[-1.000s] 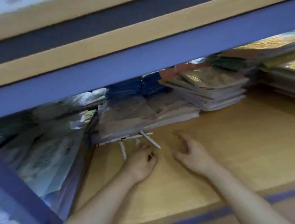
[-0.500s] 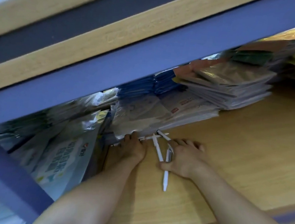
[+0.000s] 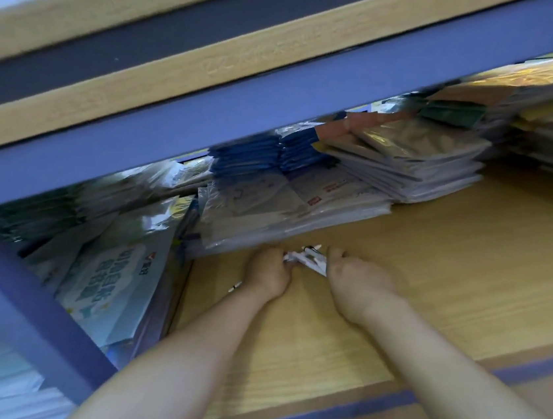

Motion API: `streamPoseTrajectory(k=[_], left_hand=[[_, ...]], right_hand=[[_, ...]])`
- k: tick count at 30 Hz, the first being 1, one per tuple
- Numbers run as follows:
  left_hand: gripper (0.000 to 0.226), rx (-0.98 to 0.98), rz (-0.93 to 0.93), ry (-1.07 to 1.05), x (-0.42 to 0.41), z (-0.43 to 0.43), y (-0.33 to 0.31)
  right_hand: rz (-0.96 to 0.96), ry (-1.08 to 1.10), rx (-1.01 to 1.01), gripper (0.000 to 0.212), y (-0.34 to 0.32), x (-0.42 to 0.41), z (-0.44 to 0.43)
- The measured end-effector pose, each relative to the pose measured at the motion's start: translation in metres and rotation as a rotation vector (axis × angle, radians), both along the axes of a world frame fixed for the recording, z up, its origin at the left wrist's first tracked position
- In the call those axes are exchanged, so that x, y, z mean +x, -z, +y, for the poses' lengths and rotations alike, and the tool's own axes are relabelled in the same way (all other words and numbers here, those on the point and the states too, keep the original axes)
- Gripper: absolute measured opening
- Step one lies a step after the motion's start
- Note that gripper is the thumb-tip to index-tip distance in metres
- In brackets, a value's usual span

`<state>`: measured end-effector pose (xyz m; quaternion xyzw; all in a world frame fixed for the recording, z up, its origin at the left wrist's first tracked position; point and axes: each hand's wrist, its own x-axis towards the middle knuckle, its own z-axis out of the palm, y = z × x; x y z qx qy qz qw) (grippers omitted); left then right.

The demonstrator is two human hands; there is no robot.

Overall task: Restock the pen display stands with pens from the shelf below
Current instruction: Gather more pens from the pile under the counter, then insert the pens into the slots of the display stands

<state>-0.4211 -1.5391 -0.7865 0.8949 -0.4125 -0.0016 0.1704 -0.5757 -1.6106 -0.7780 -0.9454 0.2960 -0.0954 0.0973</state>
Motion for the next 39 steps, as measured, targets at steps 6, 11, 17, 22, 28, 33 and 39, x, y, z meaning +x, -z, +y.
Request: streamPoseTrajectory(k=[6, 11, 17, 22, 28, 33, 39], left_hand=[[0.032, 0.087, -0.008, -0.051, -0.028, 0.021, -0.016], [0.029, -0.374, 0.61, -0.275, -0.056, 0.028, -0.039], [0.011, -0.508, 1.101, -0.142, -0.153, 0.029, -0.076], [0.023, -0.304, 1.34, 0.002, -0.242, 0.027, -0.113], [0.014, -0.153, 1.527, 0.012, -0.321, 0.039, -0.222], [0.011, -0.176, 1.594, 0.043, -0.352, 0.056, -0.381], [0.031, -0.363, 1.604, 0.142, -0.361, 0.066, -0.55]], right_hand=[[0.029, 0.032, -0.057, 0.034, 0.003, -0.015, 0.002], [-0.147, 0.072, 0.158, 0.015, 0.003, -0.039, -0.002], [-0.526, 0.12, 1.176, 0.024, -0.019, -0.119, 0.006], [-0.787, 0.471, 1.78, 0.015, -0.075, -0.207, 0.047], [-1.096, 0.839, 1.779, 0.022, -0.202, -0.283, 0.101], [-1.014, 0.747, 1.652, 0.027, -0.361, -0.324, 0.122], [-1.013, 0.576, 1.846, 0.029, -0.533, -0.353, 0.126]])
